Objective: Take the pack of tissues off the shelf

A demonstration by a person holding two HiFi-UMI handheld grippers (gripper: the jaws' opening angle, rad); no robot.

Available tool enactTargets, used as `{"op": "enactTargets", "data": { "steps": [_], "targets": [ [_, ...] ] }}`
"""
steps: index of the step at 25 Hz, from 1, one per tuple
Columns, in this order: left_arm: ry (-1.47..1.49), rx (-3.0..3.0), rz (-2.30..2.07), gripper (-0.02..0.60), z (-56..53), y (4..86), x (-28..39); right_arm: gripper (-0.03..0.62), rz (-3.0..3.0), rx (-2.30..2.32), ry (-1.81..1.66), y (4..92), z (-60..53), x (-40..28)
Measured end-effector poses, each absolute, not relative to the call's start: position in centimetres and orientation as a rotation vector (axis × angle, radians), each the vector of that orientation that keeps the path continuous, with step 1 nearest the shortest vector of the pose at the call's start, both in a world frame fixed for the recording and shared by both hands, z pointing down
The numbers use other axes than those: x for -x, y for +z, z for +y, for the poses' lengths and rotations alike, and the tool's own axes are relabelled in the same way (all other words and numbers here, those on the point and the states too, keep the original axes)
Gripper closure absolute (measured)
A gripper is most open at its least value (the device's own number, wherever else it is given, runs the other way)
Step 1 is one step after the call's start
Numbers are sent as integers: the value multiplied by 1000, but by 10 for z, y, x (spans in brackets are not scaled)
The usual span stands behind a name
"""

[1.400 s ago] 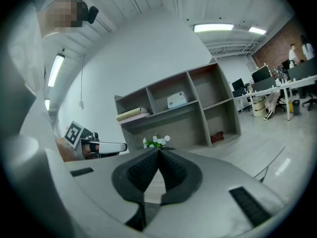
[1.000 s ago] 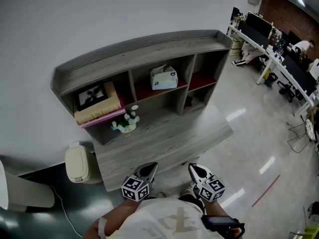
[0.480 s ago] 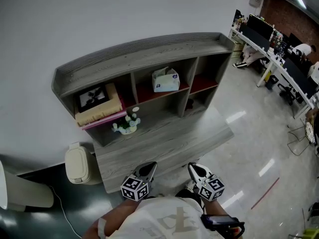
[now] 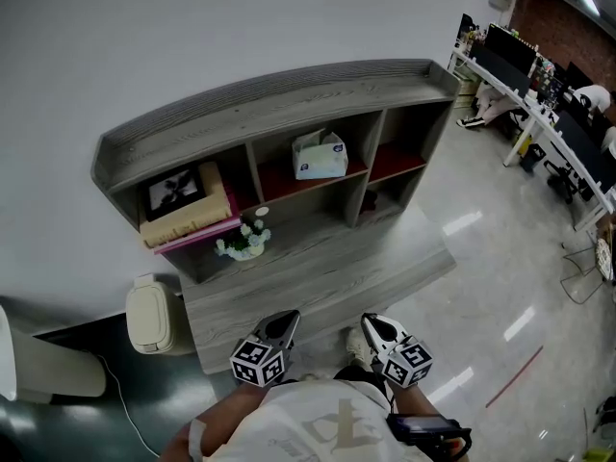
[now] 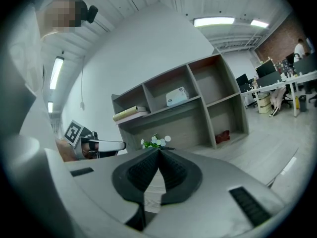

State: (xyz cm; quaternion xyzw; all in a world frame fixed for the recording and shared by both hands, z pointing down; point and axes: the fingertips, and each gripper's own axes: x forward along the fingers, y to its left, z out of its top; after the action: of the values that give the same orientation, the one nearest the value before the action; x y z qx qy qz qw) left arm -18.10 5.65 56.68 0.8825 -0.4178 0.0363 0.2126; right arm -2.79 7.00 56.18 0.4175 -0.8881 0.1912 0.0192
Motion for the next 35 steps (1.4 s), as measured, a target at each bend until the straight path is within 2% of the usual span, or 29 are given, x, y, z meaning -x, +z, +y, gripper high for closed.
{"op": "enactTargets", "data": {
  "steps": [21,35],
  "targets": [
    [133,-2419,-1218,569,-26,557,122,589,-2798,-1148,602,560,-28,-16],
    [134,-2359,-1350,569,-72,557,115,589,-2836,-985,613,565,-96,-17]
  ]
}}
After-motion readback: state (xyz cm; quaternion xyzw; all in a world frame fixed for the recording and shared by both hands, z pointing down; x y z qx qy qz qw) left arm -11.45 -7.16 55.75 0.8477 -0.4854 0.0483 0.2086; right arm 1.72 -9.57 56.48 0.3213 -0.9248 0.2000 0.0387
